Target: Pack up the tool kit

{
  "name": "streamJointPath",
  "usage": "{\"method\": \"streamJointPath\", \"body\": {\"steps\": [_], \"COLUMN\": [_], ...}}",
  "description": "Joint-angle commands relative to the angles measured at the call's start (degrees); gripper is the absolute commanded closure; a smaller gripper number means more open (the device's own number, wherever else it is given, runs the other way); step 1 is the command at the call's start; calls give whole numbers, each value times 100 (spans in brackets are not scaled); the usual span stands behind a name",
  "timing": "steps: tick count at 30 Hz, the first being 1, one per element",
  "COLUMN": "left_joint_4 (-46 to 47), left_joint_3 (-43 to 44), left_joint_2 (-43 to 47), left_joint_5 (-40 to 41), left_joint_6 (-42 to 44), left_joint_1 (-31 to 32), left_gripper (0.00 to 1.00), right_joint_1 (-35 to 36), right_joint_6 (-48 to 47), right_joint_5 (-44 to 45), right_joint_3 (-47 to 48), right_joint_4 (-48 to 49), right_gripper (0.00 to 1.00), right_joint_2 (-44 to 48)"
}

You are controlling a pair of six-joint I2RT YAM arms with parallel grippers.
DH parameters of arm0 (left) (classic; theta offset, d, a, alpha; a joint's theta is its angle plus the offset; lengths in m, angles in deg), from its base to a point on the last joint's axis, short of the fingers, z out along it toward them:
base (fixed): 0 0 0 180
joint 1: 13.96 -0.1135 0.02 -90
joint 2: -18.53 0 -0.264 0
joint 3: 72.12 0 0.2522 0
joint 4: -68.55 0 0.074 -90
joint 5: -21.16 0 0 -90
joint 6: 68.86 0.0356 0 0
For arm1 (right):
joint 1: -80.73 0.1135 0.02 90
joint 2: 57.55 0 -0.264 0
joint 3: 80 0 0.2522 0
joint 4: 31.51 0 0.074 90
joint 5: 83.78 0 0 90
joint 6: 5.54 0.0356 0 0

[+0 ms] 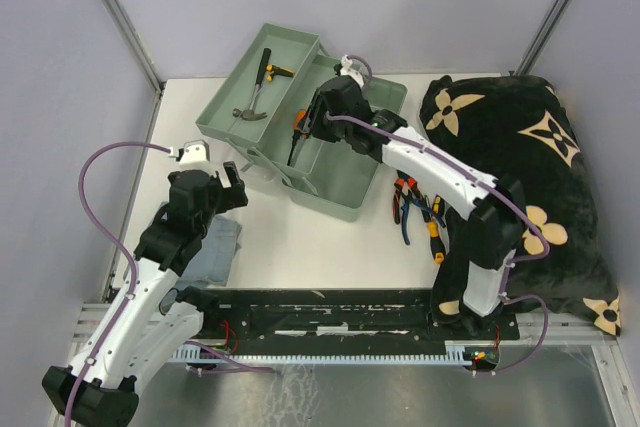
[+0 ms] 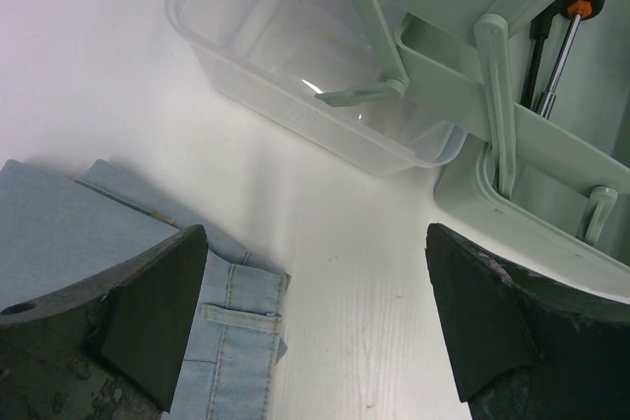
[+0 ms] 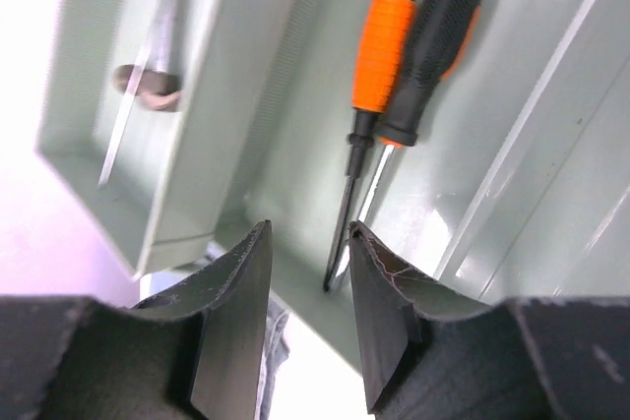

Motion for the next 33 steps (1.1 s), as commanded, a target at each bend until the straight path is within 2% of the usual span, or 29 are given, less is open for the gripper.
{"method": "streamJointPath", "body": {"steps": [1,5,8,11,16,19,21,25,30,33], "left_joint_4": [158,134,127,110,107,111,108,107,120,119], "left_joint_3": [85,89,80,96,98,98,96,90,80,72], "left_joint_2": [31,55,93,107,122,115,108,106,96,95], "left_joint_5": [13,115,129,135,160,195,216,245,258,262], "left_joint_6": [-36,-39,-35,-24,-13,-21,-14,-14,-5,-5], "left_joint_1": [-36,-46,-43,-41,-41,-40,-42,-43,-42,-41], "left_gripper": [3,3,3,3,3,3,3,3,3,3], "right_joint_1": [-18,-32,-51,-64,-121,-196,-291,-567,-1300,-1536], "right_joint_6": [-594,-916,-1094,-1270,-956,-934,-908,-953,-1061,-1152], "right_joint_5": [-230,7,512,1480,3462,3956,4023,3618,2361,1989], "right_joint_3": [-239,-842,-1514,-2283,-3619,-4289,-4576,-4764,-4794,-4755], "right_joint_4": [366,343,351,343,-166,-316,-488,-883,-995,-980], "right_gripper": [54,51,46,37,19,14,12,12,24,30], "right_joint_2": [963,1562,2117,2719,3734,4208,4414,4518,4211,3867]}}
